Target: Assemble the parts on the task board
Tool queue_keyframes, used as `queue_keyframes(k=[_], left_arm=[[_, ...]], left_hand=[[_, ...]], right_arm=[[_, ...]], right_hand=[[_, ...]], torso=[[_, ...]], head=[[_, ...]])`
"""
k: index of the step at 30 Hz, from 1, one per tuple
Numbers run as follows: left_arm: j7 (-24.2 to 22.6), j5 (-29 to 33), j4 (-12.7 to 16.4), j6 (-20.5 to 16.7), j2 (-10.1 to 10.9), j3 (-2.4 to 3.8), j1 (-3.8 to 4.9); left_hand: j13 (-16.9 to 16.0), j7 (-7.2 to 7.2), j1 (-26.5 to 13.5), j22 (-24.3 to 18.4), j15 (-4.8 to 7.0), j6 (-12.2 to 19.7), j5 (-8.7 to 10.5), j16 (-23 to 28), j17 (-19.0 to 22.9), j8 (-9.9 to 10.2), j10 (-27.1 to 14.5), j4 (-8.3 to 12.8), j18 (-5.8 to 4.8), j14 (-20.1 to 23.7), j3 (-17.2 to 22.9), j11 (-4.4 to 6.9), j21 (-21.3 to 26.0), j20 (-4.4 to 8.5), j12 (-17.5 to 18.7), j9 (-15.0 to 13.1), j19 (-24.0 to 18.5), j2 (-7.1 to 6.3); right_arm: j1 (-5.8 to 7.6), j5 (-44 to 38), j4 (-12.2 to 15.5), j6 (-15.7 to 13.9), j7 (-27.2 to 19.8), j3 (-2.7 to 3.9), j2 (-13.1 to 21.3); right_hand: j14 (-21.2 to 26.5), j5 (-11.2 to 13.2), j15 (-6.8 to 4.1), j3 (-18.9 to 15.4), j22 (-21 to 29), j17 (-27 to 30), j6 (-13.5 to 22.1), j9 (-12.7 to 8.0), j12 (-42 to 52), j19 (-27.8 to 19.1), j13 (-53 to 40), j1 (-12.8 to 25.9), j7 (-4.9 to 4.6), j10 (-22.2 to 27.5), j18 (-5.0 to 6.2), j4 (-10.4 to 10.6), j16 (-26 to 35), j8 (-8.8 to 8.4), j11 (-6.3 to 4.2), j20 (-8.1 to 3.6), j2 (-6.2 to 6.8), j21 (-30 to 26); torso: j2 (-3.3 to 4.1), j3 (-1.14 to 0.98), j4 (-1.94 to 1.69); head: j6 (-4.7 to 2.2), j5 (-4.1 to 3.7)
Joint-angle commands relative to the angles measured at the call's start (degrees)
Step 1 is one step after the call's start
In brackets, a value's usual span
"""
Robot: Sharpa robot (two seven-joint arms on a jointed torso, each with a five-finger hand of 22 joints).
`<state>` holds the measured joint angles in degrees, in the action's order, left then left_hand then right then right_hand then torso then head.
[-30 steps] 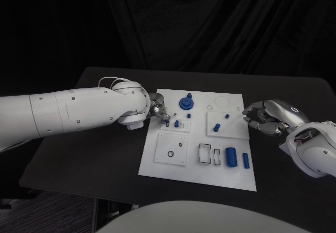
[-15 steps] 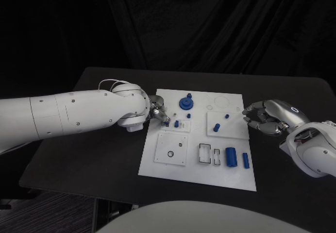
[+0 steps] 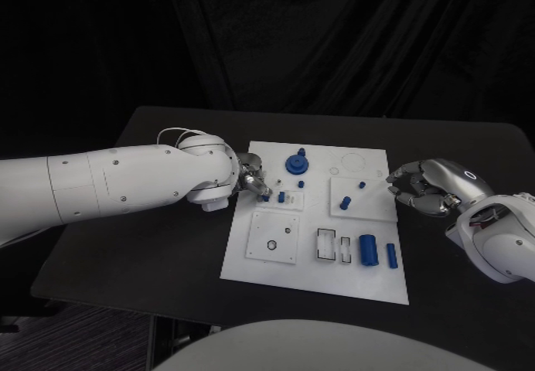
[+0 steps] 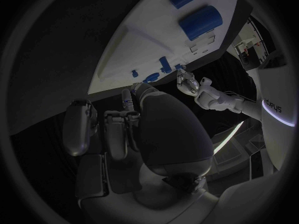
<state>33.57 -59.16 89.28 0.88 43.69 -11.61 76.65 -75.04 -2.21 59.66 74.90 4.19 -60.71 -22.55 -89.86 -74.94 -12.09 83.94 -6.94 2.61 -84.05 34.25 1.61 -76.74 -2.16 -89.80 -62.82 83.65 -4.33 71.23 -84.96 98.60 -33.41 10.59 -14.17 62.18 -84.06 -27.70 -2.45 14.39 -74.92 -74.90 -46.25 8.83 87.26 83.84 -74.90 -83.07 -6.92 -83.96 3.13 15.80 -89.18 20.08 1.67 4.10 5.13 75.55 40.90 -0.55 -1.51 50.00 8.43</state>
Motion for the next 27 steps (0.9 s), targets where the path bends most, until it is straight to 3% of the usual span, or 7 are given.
queue_keyframes(k=[1,7,14,20,21,23,27], left_arm=[[0.25,0.34,0.19,1.8,0.25,-0.49,-0.8],[0.32,0.34,0.37,2.24,0.51,-0.49,-0.89],[0.36,0.34,0.43,2.86,0.52,-0.49,-1.05],[0.43,0.34,0.26,3.54,0.55,-0.49,-1.29],[0.44,0.34,0.23,3.6,0.56,-0.49,-1.32],[0.48,0.34,0.17,3.75,0.6,-0.49,-1.42],[0.55,0.34,0.1,3.98,0.63,-0.49,-1.52]], left_hand=[[-14.96,0.17,-0.06,10.9,0.24,0.39,-0.26,-0.14,-15.06,0.36,6.06,0.09,0.52,-5.95,0.13,0.24,0.5,0.17,-0.2,0.02,-0.36,0.47],[-14.96,0.17,-0.02,10.86,0.23,0.5,-0.1,-0.14,-15.06,0.43,6.06,0.36,0.55,-5.95,0.14,0.24,0.65,0.15,-0.2,0.04,-0.43,0.48],[-14.96,0.02,-0.79,10.64,0.09,0.81,2.21,-0.14,-15.06,0.78,6.06,0.67,0.71,-5.95,-0.23,0.08,1.49,0.03,-0.2,0.2,-0.83,0.93],[-14.96,-0.46,-1.79,10.35,-0.29,2.02,5.56,-0.14,-15.06,1.59,6.06,0.54,0.92,-5.95,-1.68,-0.36,2.63,-0.3,-0.2,0.48,-1.4,1.46],[-14.96,-0.54,-2.03,10.29,-0.36,2.16,6.32,-0.14,-15.06,1.69,6.06,0.34,0.96,-5.95,-2.08,-0.43,2.84,-0.36,-0.2,0.52,-1.51,1.57],[-14.96,-0.85,-3.47,10.27,-0.66,2.42,13.48,-0.14,-15.06,2.23,6.06,-1.28,0.97,-5.95,-4.8,-0.74,3.02,-0.66,-0.2,0.96,-1.56,2.21],[-14.96,-1.13,-4.67,10.26,-0.86,2.42,17.31,-0.14,-15.06,2.74,6.06,-2.97,0.99,-5.95,-7.46,-0.99,3.15,-0.86,-0.2,1.48,-1.57,2.48]], right_arm=[[0.03,-0.18,0.09,0.13,0.85,0.03,0.12],[0.03,-0.18,0.02,0.25,0.9,0.03,0.1],[0.02,-0.18,-0.05,0.41,0.92,0.03,0.01],[0.01,-0.18,-0.08,0.58,0.98,0.03,0.01],[0.01,-0.18,-0.08,0.61,1.0,0.03,0.01],[0.01,-0.18,-0.09,0.69,1.03,0.02,0.01],[0.0,-0.18,-0.12,0.79,1.06,0.02,-0.02]], right_hand=[[-5.64,-0.2,0.53,0.42,-10.74,-14.06,-0.3,-0.05,-0.27,0.13,-11.41,0.23,-0.14,-3.31,0.14,0.03,0.16,-0.2,0.37,0.14,-0.2,-0.26],[-5.64,-0.2,0.53,0.42,-10.74,-14.06,-0.3,-0.05,-0.27,0.13,-11.41,0.23,-0.14,-3.31,0.14,0.03,0.16,-0.2,0.37,0.14,-0.2,-0.26],[-5.64,-0.2,0.53,0.42,-10.74,-14.06,-0.3,-0.05,-0.27,0.13,-11.41,0.23,-0.14,-3.31,0.14,0.03,0.16,-0.2,0.37,0.14,-0.2,-0.26],[-5.64,-0.2,0.53,0.42,-10.74,-14.06,-0.3,-0.05,-0.27,0.13,-11.41,0.23,-0.14,-3.31,0.14,0.03,0.16,-0.2,0.37,0.14,-0.2,-0.26],[-5.64,-0.2,0.53,0.42,-10.74,-14.06,-0.3,-0.05,-0.27,0.13,-11.41,0.23,-0.14,-3.31,0.14,0.03,0.16,-0.2,0.37,0.14,-0.2,-0.26],[-5.64,-0.2,0.53,0.42,-10.74,-14.06,-0.3,-0.05,-0.27,0.13,-11.41,0.23,-0.14,-3.31,0.14,0.03,0.16,-0.2,0.37,0.14,-0.2,-0.26],[-5.64,-0.2,0.53,0.42,-10.74,-14.06,-0.3,-0.05,-0.27,0.13,-11.41,0.23,-0.14,-3.31,0.14,0.03,0.16,-0.2,0.37,0.14,-0.2,-0.26]], torso=[[-0.01,0.03,-0.03],[-0.06,0.04,0.06],[-0.13,0.04,0.07],[-0.13,0.02,0.06],[-0.1,0.0,0.08],[-0.09,0.02,0.07],[-0.07,0.03,0.05]], head=[[0.0,-0.04],[0.0,0.2],[0.0,0.27],[0.0,0.24],[0.0,0.28],[0.0,0.3],[0.0,0.36]])
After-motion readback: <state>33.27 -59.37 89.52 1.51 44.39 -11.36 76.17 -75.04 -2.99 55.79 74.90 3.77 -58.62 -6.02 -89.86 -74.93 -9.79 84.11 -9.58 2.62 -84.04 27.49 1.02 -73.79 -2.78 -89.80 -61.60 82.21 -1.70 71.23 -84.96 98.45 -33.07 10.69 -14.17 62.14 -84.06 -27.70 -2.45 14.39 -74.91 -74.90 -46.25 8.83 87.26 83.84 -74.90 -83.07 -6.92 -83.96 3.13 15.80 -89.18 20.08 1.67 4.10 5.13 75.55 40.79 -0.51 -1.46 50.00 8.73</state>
